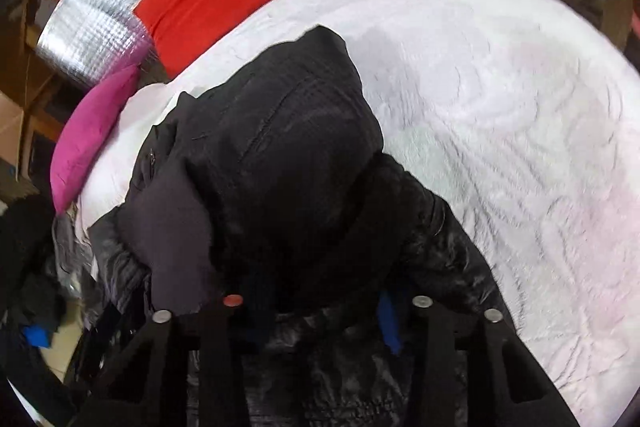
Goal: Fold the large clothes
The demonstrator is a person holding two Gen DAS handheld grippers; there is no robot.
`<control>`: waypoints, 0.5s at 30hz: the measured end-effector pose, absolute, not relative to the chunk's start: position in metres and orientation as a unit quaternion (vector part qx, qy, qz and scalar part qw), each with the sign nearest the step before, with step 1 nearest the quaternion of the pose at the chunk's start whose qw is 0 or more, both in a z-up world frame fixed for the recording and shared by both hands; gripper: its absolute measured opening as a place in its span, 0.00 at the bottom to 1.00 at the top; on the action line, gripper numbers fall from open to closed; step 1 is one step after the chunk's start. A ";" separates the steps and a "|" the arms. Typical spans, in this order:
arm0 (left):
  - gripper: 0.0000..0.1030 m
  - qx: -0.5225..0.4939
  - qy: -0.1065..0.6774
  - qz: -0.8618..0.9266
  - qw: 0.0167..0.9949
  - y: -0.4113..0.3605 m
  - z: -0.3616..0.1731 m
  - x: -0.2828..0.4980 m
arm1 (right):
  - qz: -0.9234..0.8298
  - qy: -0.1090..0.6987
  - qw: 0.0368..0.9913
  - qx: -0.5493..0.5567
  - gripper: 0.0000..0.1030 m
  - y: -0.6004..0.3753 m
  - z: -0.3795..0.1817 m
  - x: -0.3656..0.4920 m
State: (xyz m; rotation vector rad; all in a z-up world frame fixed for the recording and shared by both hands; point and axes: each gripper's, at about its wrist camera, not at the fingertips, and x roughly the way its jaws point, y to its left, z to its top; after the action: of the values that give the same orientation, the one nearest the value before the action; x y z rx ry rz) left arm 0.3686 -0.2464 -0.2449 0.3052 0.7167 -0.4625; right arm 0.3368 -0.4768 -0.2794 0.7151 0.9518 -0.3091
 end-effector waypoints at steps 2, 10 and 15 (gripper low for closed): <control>0.29 0.142 0.346 -0.231 0.898 -0.240 -0.239 0.368 | -0.139 0.450 0.819 0.327 0.40 -0.477 -0.278 0.333; 0.31 0.042 0.409 -0.243 0.879 -0.190 -0.233 0.388 | -0.065 0.434 0.818 0.372 0.72 -0.494 -0.253 0.308; 0.58 0.020 0.415 -0.193 0.889 -0.158 -0.231 0.396 | -0.103 0.390 0.845 0.352 0.72 -0.506 -0.237 0.302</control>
State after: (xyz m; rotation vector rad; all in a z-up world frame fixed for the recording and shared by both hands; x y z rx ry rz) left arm 0.3964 -0.1583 -0.2309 0.0405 0.8628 -0.4005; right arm 0.3024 -0.5058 -0.2369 0.7434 0.8223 -0.2172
